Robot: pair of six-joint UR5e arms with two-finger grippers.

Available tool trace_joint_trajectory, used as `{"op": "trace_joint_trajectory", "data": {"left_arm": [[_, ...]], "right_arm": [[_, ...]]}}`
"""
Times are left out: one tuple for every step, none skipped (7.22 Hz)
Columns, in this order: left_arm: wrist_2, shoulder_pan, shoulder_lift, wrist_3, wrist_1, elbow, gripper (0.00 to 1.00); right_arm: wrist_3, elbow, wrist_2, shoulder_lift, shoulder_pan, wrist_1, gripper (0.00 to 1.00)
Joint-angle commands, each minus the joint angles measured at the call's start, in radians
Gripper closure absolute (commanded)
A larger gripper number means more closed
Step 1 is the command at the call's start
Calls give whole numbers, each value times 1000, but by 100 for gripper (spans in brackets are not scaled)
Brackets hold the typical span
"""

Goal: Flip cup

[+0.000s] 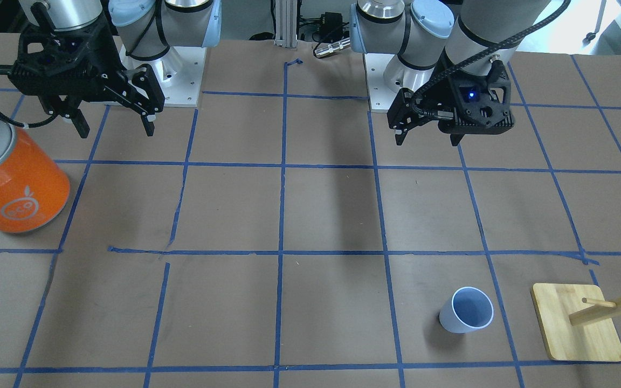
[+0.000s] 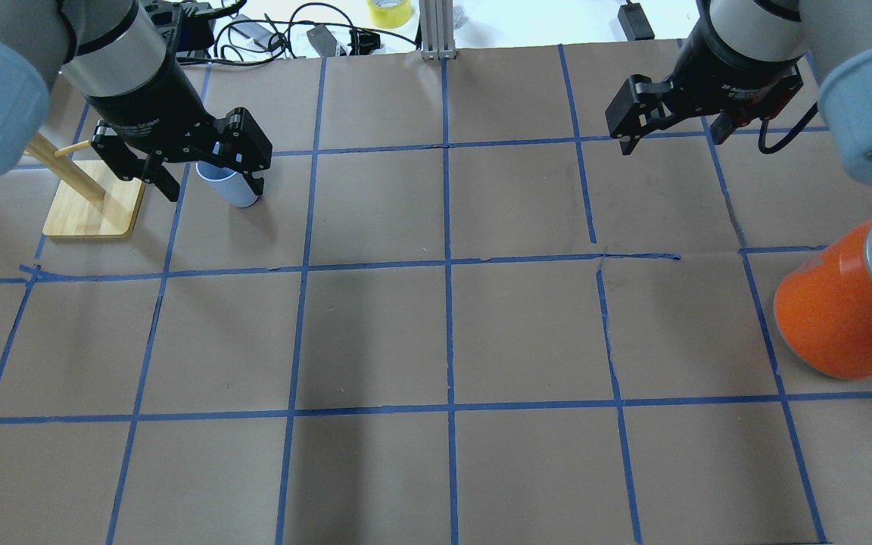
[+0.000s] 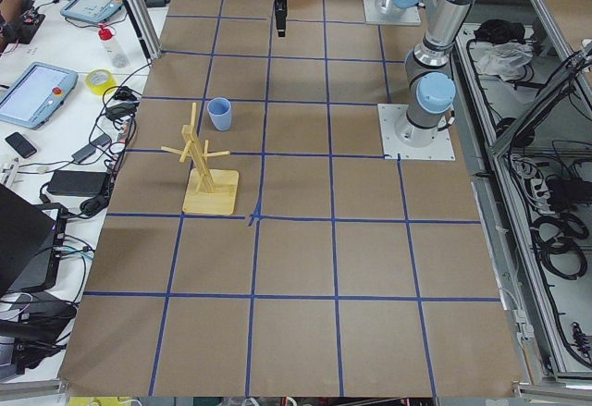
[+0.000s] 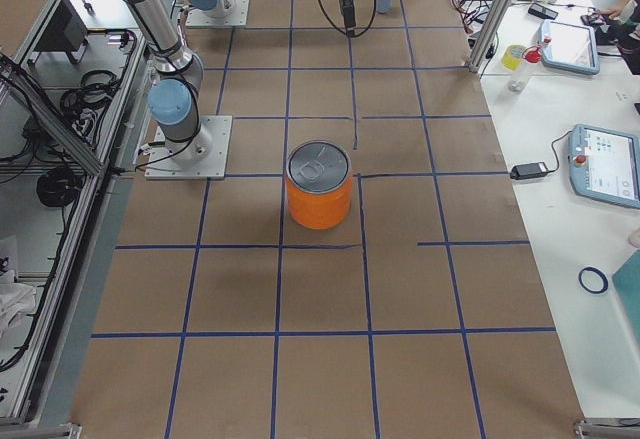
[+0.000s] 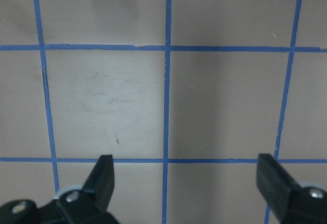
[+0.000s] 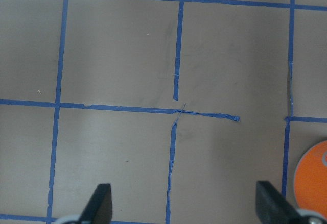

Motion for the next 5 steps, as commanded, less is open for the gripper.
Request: {"op": "trace_joint_trajectory", "data": {"left_arm": [[-1, 0, 8, 0, 10, 7, 0], [2, 0, 10, 0, 8, 0, 0], [1, 0, 8, 2, 8, -3, 0], [-2, 2, -5, 2, 10, -9, 0], [-5, 3, -7, 3, 13, -6, 0]], "right_arm": [[0, -1, 0, -1, 0, -1, 0], [0, -1, 0, -5, 1, 0, 0], [-1, -1, 0, -8, 1, 0, 0], [-1, -1, 0, -9, 1, 2, 0], [-1, -1, 0, -8, 1, 2, 0]]}}
